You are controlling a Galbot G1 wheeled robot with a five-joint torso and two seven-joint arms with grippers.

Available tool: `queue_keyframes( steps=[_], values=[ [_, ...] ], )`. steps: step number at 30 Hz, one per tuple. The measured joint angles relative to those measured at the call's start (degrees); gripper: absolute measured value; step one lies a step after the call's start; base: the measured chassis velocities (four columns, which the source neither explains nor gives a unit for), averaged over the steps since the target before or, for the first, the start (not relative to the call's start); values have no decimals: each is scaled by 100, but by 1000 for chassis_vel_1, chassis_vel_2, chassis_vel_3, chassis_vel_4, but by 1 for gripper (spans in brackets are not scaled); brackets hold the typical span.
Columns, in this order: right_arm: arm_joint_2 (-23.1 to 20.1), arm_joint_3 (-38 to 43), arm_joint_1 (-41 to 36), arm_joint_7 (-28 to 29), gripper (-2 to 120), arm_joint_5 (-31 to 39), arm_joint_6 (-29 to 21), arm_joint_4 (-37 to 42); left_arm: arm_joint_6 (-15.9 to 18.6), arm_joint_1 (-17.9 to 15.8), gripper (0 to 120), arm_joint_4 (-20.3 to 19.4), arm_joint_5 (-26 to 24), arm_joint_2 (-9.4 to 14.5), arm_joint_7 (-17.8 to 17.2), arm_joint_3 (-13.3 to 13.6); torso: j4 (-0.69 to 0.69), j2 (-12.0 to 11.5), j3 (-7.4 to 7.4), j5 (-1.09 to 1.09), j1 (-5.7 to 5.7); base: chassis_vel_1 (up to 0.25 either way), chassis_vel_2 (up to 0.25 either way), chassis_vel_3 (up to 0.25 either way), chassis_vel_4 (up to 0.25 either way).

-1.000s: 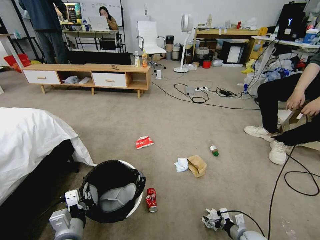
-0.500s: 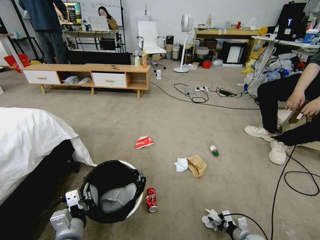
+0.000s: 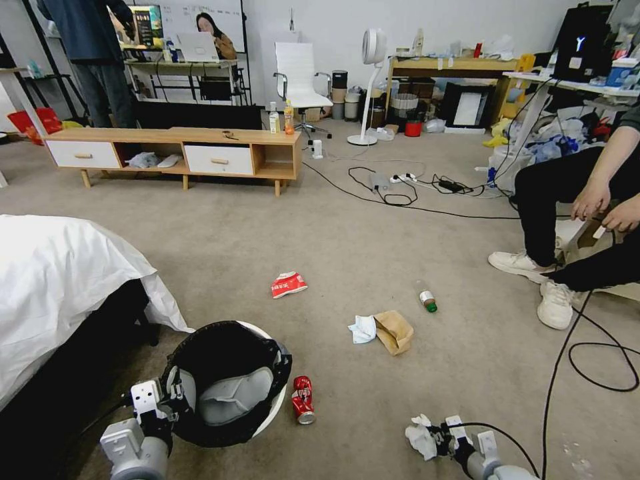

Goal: Pick up the trash bin and place the garbage on the floor into it.

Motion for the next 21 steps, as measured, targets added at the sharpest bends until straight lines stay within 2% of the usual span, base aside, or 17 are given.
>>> queue_keyframes(
  steps=[13,18,19,21],
  values=[
    [-60,120,-102,119,0,52,174,495,-5,29,6,-35,-1,14,2,14,0,0,0,1,0,0,0,0,0],
    [-272,269,-127,334,0,227,238,1538,-2,12,6,-42,-12,15,0,68,0,0,0,-1,0,0,0,0,0],
    [-272,269,-127,334,0,227,238,1538,-2,12,6,-42,-12,15,0,68,0,0,0,-1,0,0,0,0,0],
    [-425,286,-70,374,0,375,461,2277,9,12,6,-44,-12,16,-4,101,-1,0,0,0,0,0,0,0,0]
  ],
)
